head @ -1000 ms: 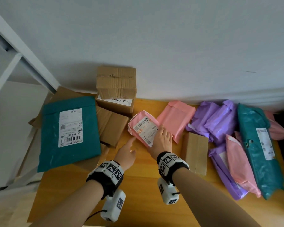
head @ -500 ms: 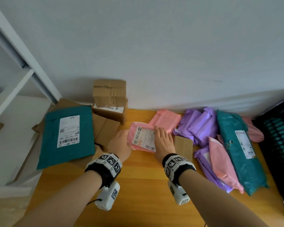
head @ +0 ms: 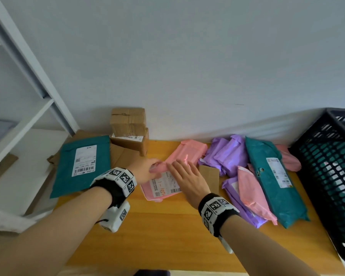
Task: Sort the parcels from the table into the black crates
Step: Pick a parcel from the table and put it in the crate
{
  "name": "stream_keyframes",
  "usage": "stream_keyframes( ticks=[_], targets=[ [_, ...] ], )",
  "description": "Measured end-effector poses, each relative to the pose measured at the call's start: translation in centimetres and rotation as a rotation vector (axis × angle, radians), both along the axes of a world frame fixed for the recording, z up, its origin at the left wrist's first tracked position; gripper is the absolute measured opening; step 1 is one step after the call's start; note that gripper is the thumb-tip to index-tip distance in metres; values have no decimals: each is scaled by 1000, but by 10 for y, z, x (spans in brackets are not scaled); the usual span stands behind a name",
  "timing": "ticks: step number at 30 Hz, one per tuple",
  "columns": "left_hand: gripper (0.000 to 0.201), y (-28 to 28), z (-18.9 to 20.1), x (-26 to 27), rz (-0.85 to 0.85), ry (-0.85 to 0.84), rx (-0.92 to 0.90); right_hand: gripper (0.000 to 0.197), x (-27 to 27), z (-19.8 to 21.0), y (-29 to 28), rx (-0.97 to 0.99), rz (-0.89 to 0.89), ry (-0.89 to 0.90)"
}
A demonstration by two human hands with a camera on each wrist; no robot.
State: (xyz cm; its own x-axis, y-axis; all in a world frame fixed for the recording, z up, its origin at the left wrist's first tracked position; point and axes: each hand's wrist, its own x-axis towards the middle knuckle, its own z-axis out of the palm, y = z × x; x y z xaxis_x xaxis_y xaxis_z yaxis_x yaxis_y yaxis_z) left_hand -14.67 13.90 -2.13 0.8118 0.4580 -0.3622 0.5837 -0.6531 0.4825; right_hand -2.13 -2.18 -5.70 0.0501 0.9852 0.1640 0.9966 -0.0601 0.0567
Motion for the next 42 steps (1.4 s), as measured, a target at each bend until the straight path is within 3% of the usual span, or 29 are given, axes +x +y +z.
stream_keyframes(
  ticks=[8, 12, 15, 17, 20, 24, 29, 33, 42],
  targets=[
    [75, -38, 17, -19, 52, -10, -154, 106, -5, 23, -48, -11, 96, -112],
    [74, -57, 24, -28, 148, -58, -184, 117, -5, 33, -64, 70, -13, 37],
    [73, -71, 30, -32, 243, -131, -225, 124, -9, 39, -68, 164, -171, 236],
    [71, -77, 35, -35, 335, -222, -267, 110, -15, 47, -68, 267, -283, 364],
    [71, -84, 50, -38, 435, -385, -303, 78, -23, 62, -68, 359, -380, 780],
    [72, -87, 73, -38, 432, -510, -343, 67, -31, 85, -64, 422, -346, 1230],
    [75, -87, 96, -41, 433, -583, -373, 59, -34, 112, -53, 474, -323, 1576],
    [70, -81, 112, -53, 418, -663, -394, 55, -39, 128, -43, 484, -339, 1650],
    [58, -57, 144, -78, 365, -766, -350, 55, -54, 159, -24, 592, -269, 1521]
  ],
)
